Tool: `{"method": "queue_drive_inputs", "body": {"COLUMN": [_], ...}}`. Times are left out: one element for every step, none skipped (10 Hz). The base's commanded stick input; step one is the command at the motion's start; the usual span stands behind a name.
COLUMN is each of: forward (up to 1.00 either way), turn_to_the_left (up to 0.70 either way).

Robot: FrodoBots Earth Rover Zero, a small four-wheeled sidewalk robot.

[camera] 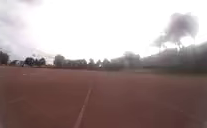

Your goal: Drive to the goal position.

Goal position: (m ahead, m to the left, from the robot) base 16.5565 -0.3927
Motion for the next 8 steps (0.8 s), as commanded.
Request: {"method": "queue_drive_inputs", "body": {"forward": [0.7, 0.7, 0.7, 0.7, 0.7, 0.7, 0.7, 0.7], "turn_to_the_left": [-0.19, -0.35, -0.35, -0.35, -0.35, -0.35, -0.35, -0.35]}}
